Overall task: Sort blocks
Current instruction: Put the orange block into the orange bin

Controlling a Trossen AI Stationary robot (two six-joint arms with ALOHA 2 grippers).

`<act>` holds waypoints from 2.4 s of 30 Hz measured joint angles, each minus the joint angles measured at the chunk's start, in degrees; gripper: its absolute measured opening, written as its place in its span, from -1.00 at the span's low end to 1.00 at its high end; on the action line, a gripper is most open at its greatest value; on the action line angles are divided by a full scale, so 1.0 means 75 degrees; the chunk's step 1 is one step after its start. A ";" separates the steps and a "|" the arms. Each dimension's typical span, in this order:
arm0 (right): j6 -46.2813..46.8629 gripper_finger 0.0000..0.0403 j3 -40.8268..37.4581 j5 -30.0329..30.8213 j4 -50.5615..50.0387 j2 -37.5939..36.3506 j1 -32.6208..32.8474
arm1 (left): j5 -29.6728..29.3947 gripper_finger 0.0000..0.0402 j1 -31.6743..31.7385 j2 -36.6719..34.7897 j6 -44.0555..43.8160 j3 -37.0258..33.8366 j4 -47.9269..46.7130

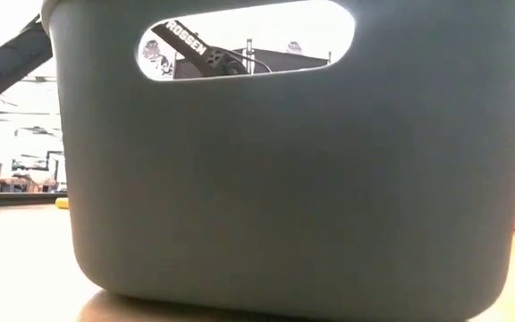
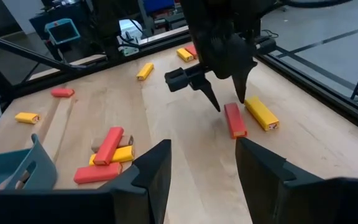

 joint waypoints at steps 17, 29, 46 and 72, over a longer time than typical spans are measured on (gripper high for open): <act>0.0147 -0.29 0.0003 -0.0011 0.0153 0.0000 0.0000 | -0.0644 0.03 -0.0238 0.0319 0.0034 0.0692 -0.1055; 0.0349 -0.29 0.0003 -0.0026 0.0105 -0.0003 0.0000 | -0.1145 0.03 -0.0622 0.1789 0.0049 0.3428 -0.2998; 0.0608 -0.29 0.0004 -0.0217 0.0163 -0.0003 0.0003 | -0.1217 0.03 -0.1134 0.1973 -0.0905 0.3797 -0.2342; 0.1037 -0.29 0.0003 -0.0449 0.0150 -0.0003 0.0003 | -0.0799 0.03 -0.0450 0.1967 -0.0023 0.3794 -0.3139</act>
